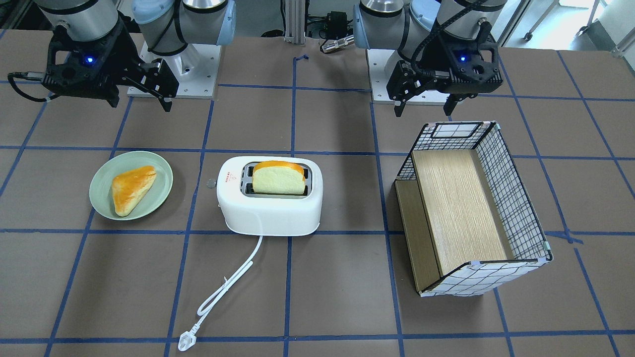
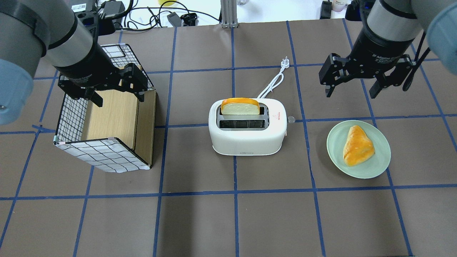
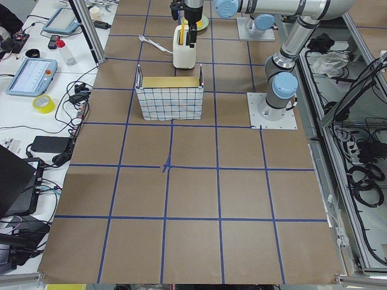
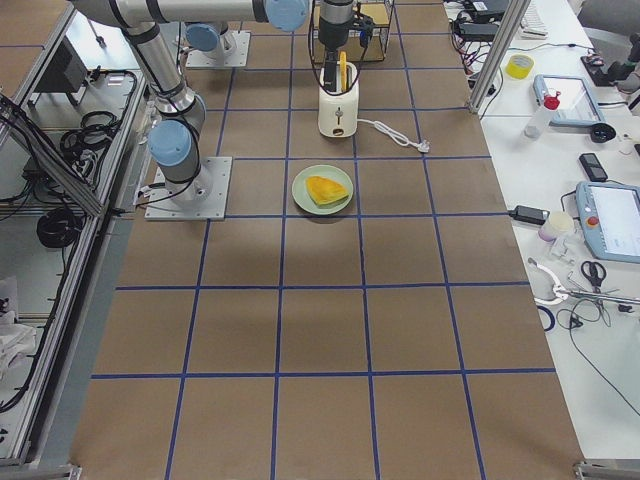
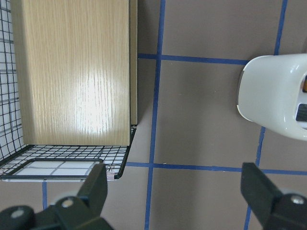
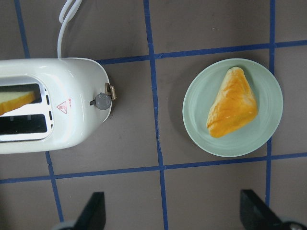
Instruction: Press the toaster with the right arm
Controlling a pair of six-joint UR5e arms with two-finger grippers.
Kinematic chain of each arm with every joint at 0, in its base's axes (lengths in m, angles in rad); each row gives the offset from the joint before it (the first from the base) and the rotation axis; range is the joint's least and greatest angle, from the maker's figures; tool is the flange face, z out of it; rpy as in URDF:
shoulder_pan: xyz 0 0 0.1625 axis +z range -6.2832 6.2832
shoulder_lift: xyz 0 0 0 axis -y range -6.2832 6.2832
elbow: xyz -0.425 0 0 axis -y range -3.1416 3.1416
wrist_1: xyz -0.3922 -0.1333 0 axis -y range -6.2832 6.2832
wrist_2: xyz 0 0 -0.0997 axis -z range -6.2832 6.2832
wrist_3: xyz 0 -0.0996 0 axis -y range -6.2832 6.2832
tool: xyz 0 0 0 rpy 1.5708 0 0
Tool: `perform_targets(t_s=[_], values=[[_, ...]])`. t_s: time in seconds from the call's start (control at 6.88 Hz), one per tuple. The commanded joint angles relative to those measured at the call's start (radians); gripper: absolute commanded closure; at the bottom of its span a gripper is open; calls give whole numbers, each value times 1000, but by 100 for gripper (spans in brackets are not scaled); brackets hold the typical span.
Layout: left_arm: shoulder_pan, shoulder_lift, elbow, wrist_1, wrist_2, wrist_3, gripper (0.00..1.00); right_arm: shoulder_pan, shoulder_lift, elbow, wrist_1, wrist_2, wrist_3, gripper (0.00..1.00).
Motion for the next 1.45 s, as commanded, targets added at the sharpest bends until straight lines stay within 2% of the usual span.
perform_targets(t_s=[0.0, 0.58, 0.87, 1.31], values=[[0, 0, -1, 0, 0, 0, 0, 0, -9, -7, 9, -1, -2, 0], [0, 0, 1, 0, -1, 0, 0, 3, -13, -7, 9, -1, 0, 0], [0, 0, 1, 0, -1, 0, 0, 6, -12, -13, 9, -28, 20, 0], [0, 0, 1, 0, 0, 0, 0, 6, -9, -13, 9, 45, 12, 0]])
